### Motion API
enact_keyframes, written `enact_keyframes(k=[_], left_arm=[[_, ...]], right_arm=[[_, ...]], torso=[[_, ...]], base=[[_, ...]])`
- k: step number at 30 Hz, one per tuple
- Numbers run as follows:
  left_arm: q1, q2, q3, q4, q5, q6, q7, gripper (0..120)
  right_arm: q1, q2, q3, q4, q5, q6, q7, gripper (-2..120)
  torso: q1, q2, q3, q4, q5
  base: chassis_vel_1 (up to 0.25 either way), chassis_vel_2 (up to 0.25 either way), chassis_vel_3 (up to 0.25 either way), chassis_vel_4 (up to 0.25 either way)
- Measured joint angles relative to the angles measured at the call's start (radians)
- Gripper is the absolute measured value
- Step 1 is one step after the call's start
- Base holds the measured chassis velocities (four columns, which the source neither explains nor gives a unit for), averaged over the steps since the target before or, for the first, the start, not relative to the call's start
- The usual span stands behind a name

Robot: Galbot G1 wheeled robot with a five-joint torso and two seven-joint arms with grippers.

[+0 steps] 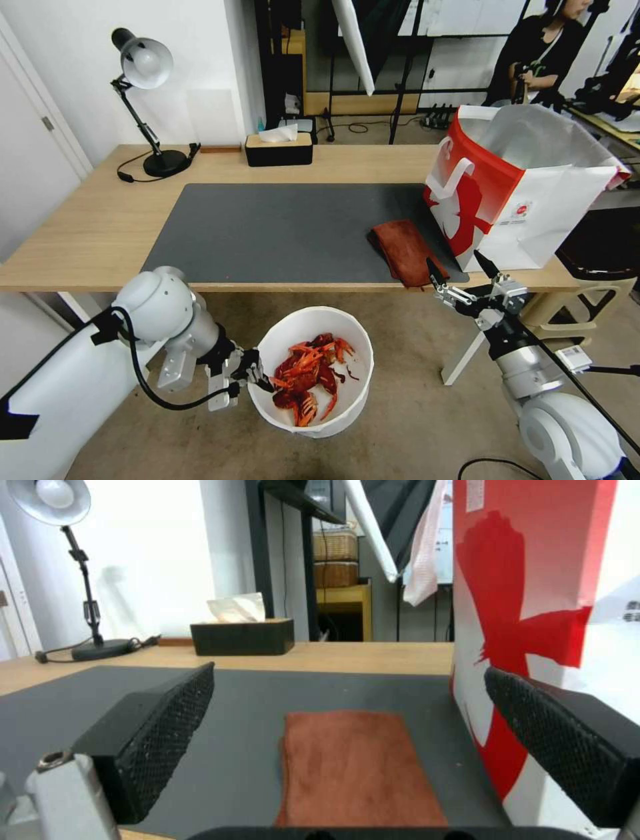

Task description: Sweep shrimp from table into container with towel, then put container into takeout bag.

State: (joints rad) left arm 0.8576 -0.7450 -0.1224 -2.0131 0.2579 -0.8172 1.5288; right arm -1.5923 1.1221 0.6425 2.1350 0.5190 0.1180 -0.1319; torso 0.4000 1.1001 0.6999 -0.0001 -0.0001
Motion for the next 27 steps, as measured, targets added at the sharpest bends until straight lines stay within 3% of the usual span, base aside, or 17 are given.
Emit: enact_keyframes(k=[11,15,17,19,24,27], left_arm=[[-0.098,0.061,0.0,0.001,-0.094,0.03,-0.003,0],[-0.167,0.103,0.017,0.01,-0.159,0.052,-0.019,0],[-0.183,0.107,0.023,0.015,-0.168,0.055,-0.02,0],[-0.245,0.109,0.043,0.04,-0.183,0.056,-0.02,0],[-0.31,0.106,0.063,0.076,-0.197,0.056,-0.02,0],[-0.384,0.098,0.089,0.12,-0.211,0.056,-0.018,0]], right_arm=[[-0.025,0.028,0.012,-0.006,-0.008,0.021,-0.01,100],[-0.027,0.035,0.009,-0.005,-0.014,0.022,-0.012,100],[-0.027,0.036,0.009,-0.005,-0.016,0.022,-0.013,100],[-0.03,0.042,0.009,-0.004,-0.019,0.022,-0.016,100],[-0.034,0.048,0.009,-0.003,-0.023,0.022,-0.019,100],[-0.038,0.052,0.009,0.0,-0.024,0.022,-0.021,100]], torso=[[0.0,0.0,0.0,0.0,0.0],[0.0,0.0,0.0,0.0002,0.0],[0.0,0.0,0.0,0.0002,0.0001],[0.0,0.0,0.0,0.0,-0.0001],[0.0,0.0,0.0,0.0001,0.0],[0.0,0.0,0.0,0.0002,0.0]], base=[[0.0,0.0,0.0,0.0],[0.0,0.0,0.0,0.0],[0.0,0.0,0.0,0.0],[0.0,0.0,0.0,0.0],[0.0,0.0,0.0,0.0],[0.0,0.0,0.0,0.0]])
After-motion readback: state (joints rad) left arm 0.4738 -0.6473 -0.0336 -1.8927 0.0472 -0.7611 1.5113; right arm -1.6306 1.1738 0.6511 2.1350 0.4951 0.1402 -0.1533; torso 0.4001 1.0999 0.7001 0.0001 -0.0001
